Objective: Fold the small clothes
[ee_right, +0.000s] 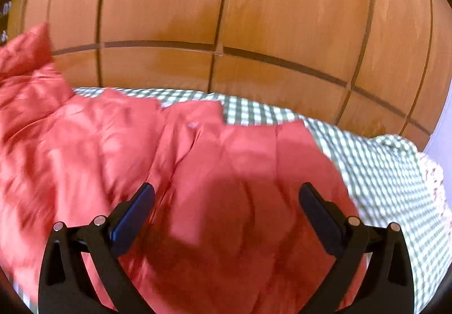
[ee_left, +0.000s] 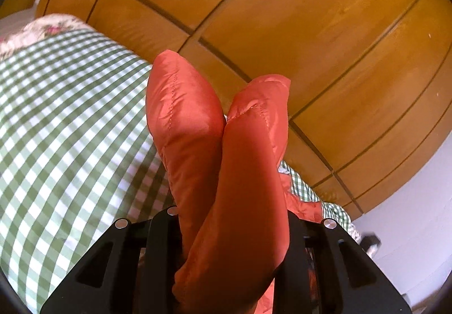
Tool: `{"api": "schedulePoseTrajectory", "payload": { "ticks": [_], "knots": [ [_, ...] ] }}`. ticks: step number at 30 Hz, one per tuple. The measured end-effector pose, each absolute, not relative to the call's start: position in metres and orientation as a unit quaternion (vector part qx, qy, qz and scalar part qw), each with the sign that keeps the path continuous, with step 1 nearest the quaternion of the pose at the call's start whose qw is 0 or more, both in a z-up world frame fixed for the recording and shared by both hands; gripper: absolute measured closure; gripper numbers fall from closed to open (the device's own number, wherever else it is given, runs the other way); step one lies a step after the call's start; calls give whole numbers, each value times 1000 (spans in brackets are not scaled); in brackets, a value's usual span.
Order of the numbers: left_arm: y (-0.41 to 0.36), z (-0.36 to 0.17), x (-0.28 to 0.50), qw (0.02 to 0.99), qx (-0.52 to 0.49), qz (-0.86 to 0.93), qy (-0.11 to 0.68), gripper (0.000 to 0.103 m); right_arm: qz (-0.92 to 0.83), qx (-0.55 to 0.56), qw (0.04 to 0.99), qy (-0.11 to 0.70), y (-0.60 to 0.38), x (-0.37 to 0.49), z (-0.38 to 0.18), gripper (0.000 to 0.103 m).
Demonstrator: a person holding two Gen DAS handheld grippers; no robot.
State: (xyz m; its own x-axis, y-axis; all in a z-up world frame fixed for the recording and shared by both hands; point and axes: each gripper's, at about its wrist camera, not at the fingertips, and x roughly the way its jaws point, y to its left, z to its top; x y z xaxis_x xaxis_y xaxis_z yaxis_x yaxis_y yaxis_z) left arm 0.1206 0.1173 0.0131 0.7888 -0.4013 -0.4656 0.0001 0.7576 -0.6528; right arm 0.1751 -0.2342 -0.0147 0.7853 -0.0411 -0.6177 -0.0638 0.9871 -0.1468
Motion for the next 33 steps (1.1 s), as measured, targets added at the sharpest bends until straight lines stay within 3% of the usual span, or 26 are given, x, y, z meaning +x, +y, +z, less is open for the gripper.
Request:
{"api": "schedulePoseTrajectory", "payload": {
  "ticks": [4,9,15,19,23,33],
  "knots": [
    [104,28,117,895,-308,-123,298,78,27,-98,918,384,-217,223,-49,2],
    [85,42,117,903,-286,-128,293,78,32,-105,921,374,-217,221,-53,2],
    [68,57,116,911,-267,-124,290,78,9,-77,935,346,-254,159,-23,2],
    [50,67,116,918,-248,-122,285,78,29,-56,924,376,-265,131,-36,2],
    [22,78,114,924,-237,-110,279,78,31,-109,926,361,-250,116,-54,2],
    [-60,95,114,940,-163,-126,274,78,-35,-24,938,345,-316,102,-19,2]
  ]
}}
